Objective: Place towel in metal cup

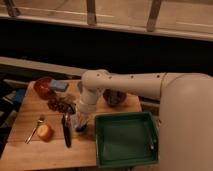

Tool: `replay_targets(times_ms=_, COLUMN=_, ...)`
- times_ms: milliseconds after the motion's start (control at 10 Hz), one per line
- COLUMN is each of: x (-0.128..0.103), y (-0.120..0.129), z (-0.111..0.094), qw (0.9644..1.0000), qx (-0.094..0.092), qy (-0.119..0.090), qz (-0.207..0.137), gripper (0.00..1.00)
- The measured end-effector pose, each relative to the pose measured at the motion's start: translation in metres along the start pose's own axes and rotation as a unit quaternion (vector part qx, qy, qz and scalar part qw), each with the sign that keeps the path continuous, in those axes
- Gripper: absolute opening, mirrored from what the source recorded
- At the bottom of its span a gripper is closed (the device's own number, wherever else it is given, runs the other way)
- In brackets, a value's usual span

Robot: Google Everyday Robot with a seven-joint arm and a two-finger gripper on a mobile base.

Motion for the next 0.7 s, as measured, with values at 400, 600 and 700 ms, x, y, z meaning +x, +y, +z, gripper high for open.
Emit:
replay_targets(times_ms=400, x=0.003, y=0.011, z=-0.014, qw=0.9997, qx=0.012, qy=-0.007, qz=-0.020, gripper=0.70)
replay_targets(times_ms=600, x=0.002, y=0.014, z=-0.041, qw=0.9980, qx=0.013, qy=-0.061, qz=-0.012, gripper=0.70)
replay_targets(times_ms=700, x=0.002, y=0.016, z=-0.044, qw=0.9975, qx=0.012, qy=-0.068, qz=-0.012, gripper=0.70)
